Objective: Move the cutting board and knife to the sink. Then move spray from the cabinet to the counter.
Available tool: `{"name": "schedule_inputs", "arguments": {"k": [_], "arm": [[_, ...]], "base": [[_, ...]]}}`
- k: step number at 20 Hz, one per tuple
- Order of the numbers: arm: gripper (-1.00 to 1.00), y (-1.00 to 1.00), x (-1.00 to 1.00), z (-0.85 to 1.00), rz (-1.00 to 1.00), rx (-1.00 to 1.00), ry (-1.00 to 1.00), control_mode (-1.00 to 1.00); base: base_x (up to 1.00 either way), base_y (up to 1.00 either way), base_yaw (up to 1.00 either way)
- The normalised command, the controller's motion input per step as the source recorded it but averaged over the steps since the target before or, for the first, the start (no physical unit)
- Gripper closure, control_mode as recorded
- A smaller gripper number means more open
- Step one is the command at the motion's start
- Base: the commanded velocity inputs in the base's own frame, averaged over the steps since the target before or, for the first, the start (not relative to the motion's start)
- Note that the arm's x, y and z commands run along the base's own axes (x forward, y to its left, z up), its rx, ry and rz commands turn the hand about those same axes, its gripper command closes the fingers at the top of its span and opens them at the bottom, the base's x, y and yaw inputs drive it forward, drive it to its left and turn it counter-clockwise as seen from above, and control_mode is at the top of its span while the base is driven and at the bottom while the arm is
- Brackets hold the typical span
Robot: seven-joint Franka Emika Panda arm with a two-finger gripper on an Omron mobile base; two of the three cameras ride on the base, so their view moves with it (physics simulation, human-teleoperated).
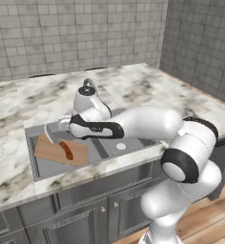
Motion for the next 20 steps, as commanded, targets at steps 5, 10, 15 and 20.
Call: {"name": "schedule_inputs", "arguments": {"k": [5, 10, 15, 20], "arm": [[-1.0, -0.55, -0.63, 1.0, 0.0, 0.0, -0.02, -1.0], [-1.0, -0.44, -0.62, 1.0, 0.0, 0.0, 0.01, -1.0], [-1.0, -0.35, -0.67, 0.71, 0.0, -0.07, 0.02, -1.0], [-1.0, -0.29, -0.32, 0.37, 0.0, -0.09, 0.11, -1.0]], "base": [[0.0, 0.0, 0.0], [0.0, 0.0, 0.0], [0.0, 0.0, 0.0], [0.0, 0.0, 0.0]]}}
